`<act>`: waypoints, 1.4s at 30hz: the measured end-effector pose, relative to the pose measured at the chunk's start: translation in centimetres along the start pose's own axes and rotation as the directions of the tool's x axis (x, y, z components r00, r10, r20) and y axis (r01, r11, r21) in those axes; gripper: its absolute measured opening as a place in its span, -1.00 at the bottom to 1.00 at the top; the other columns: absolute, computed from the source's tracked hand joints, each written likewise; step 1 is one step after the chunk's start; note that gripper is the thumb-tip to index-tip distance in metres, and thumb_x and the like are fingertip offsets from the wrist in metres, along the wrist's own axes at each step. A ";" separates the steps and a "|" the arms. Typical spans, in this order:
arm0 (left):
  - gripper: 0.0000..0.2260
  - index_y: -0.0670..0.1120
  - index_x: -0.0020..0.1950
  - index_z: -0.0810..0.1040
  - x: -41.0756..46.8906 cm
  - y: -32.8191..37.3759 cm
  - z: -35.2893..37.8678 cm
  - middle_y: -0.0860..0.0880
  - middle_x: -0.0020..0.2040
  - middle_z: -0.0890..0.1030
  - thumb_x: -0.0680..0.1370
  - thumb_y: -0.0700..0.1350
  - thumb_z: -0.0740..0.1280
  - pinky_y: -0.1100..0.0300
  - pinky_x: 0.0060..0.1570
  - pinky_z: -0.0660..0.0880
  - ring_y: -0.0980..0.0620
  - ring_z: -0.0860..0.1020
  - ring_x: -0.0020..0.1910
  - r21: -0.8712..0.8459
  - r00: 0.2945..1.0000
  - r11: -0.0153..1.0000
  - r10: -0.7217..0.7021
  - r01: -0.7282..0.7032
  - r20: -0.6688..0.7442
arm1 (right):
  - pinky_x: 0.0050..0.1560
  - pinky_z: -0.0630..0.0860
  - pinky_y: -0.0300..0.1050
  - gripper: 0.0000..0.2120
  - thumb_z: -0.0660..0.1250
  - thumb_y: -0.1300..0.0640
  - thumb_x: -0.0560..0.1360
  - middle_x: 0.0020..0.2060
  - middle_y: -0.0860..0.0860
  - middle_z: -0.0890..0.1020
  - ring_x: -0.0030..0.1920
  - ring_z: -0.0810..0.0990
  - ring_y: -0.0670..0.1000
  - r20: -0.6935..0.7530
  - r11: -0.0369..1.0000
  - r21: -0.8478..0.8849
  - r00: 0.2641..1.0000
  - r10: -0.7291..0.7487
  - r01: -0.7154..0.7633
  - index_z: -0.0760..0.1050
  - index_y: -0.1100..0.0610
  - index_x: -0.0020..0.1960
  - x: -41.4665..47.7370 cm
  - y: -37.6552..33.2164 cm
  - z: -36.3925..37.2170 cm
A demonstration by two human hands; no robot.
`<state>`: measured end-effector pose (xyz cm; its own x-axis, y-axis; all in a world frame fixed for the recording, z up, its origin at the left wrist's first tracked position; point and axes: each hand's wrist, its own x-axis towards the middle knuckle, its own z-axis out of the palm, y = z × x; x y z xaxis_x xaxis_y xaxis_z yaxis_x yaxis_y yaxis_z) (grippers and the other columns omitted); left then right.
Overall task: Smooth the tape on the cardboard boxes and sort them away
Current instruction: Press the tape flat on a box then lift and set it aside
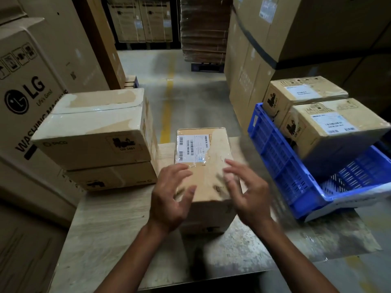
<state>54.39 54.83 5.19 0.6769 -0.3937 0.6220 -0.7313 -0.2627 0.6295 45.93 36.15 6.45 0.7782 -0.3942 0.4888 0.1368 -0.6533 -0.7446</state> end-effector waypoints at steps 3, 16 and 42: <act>-0.64 -0.22 0.10 0.66 -1.9 -0.5 1.3 -0.14 0.12 0.62 0.59 0.08 0.32 -0.05 0.12 0.53 -0.11 0.58 0.13 0.239 0.988 0.965 0.082 -0.112 0.131 | 0.20 0.55 -0.01 -0.77 0.31 0.04 0.55 0.12 0.01 0.69 0.20 0.63 0.01 0.111 0.943 -0.252 0.974 -0.197 0.219 0.67 0.14 0.03 -2.4 0.7 1.9; -0.59 -0.14 0.30 0.57 3.4 -1.6 2.5 -0.13 0.33 0.57 0.59 0.04 0.15 -0.11 0.38 0.41 -0.13 0.47 0.37 0.385 0.933 0.923 -0.133 -0.006 0.333 | 0.08 0.46 0.00 -0.59 0.13 -0.13 0.52 0.12 0.06 0.55 0.06 0.53 0.11 0.346 0.841 -0.511 0.938 0.009 0.180 0.54 0.10 0.17 3.0 0.2 2.9; -0.84 -0.09 0.14 0.58 7.7 -0.5 6.8 0.03 0.10 0.63 0.62 -0.12 0.26 0.36 0.02 0.49 0.00 0.58 0.17 -0.392 0.734 0.746 -0.644 0.539 -0.215 | 0.30 0.43 0.02 -0.55 0.24 -0.20 0.58 0.29 0.04 0.60 0.28 0.54 0.04 0.255 0.901 -0.433 0.963 0.080 0.040 0.57 0.08 0.29 5.8 3.4 0.9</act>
<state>59.36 46.00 6.51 0.9860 0.0696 0.1517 -0.1474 -0.0627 0.9871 51.43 32.18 6.32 0.9174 -0.2671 0.2952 -0.1110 -0.8838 -0.4546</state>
